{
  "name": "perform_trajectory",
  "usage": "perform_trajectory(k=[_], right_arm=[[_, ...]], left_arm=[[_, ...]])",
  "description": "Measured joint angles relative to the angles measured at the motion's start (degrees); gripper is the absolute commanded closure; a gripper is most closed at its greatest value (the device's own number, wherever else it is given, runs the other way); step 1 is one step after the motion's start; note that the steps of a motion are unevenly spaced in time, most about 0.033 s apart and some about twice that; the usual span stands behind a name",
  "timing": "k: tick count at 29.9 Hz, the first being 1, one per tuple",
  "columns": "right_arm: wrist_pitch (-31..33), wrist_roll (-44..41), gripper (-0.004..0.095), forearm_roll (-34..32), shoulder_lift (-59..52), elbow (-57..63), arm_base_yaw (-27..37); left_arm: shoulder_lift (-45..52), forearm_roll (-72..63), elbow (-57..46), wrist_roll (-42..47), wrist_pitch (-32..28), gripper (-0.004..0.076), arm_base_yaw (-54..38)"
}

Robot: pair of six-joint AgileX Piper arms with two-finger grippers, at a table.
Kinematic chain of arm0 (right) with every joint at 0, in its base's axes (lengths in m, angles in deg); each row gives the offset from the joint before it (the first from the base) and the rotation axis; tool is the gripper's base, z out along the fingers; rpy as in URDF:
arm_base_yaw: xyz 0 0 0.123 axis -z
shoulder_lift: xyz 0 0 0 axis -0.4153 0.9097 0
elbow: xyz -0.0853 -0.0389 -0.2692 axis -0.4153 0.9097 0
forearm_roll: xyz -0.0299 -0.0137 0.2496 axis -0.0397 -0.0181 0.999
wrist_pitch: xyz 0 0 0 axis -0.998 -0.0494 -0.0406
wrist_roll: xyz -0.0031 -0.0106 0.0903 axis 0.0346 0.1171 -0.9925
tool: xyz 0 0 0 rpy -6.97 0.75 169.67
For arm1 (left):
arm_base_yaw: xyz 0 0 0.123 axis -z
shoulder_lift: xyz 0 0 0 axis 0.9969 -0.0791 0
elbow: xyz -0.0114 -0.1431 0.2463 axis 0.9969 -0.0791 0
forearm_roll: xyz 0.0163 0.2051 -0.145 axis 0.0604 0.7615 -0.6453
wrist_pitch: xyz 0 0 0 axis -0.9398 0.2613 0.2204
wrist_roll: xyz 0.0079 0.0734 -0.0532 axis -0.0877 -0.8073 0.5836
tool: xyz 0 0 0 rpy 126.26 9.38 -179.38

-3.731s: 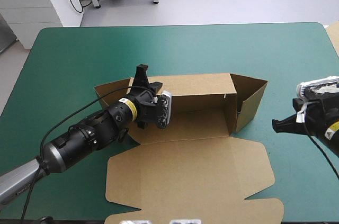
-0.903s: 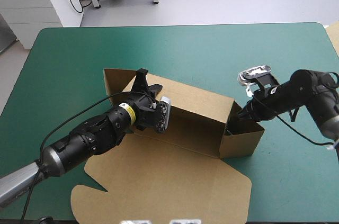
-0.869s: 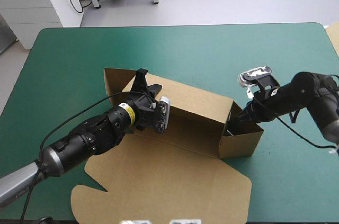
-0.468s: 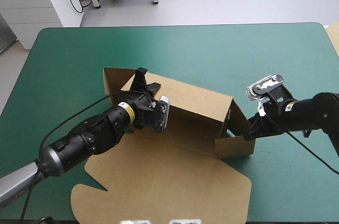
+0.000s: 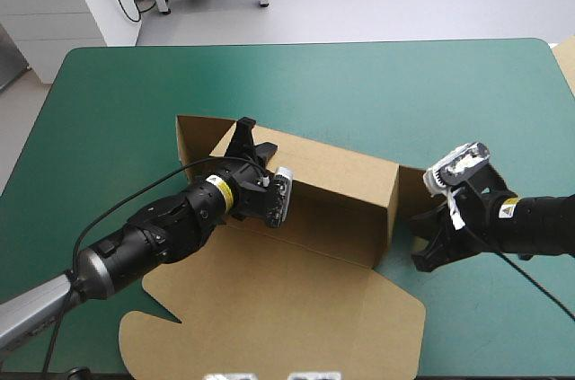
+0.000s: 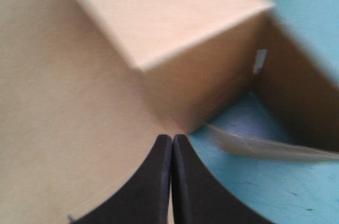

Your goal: Fold the box

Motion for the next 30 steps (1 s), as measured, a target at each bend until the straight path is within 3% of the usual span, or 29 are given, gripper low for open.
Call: perform_trajectory(k=[2, 20, 30], right_arm=[[1.5, 0.4, 0.0927, 2.3, -1.0, 0.0, -0.3], [-3.0, -1.5, 0.0927, -1.5, -1.6, -1.4, -0.4], [-9.5, -10.7, 0.0928, -14.8, -1.6, -12.4, -0.4]], left_arm=[[-0.3, 0.1, 0.1, 0.0, -0.4, 0.0731, 0.0], [-0.3, 0.0, 0.1, 0.1, -0.3, 0.0731, -0.1], [-0.3, 7.6, 0.1, 14.5, 3.0, 0.0731, 0.6]])
